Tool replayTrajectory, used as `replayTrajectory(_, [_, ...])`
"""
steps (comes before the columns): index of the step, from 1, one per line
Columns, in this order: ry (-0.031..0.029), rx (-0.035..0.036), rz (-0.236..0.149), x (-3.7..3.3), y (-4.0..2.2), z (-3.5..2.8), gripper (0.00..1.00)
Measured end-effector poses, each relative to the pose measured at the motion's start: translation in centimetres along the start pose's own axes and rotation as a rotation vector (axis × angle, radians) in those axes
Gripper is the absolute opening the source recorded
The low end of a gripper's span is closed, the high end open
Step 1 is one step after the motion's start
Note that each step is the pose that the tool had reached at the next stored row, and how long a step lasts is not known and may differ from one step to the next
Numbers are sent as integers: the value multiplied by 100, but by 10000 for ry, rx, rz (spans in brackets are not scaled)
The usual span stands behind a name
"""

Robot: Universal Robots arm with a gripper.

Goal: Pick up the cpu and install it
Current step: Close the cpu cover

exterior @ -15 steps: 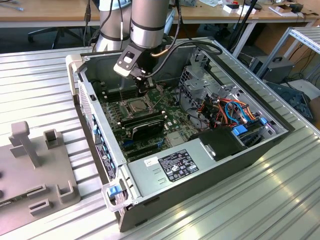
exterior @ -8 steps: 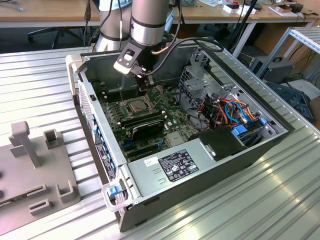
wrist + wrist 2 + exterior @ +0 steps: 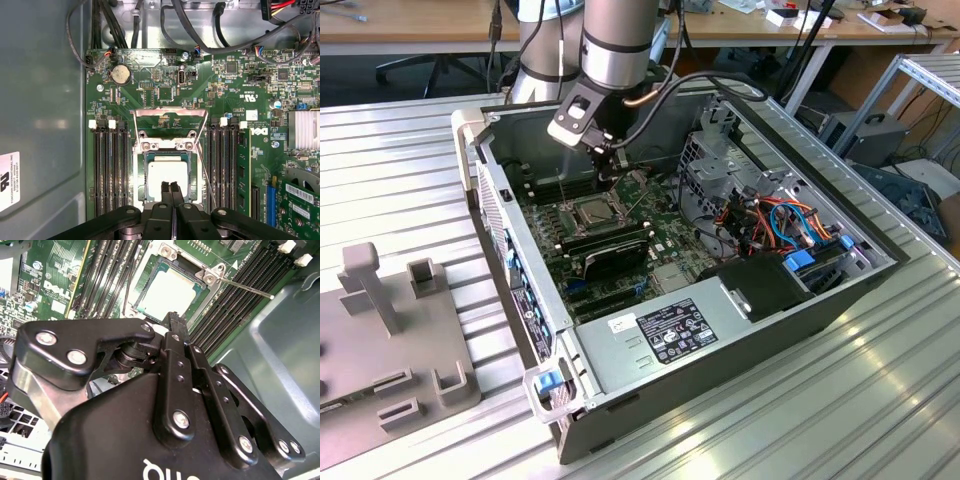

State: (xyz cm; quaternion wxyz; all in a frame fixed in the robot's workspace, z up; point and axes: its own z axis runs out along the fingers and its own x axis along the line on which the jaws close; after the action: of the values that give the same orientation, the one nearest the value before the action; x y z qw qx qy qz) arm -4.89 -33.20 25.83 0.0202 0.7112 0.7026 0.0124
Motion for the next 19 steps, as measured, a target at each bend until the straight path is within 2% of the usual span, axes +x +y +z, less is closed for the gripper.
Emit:
replayTrajectory(9, [1, 0, 0, 0, 3, -57, 11])
replayTrajectory(19, [1, 0, 0, -1, 3, -64, 11])
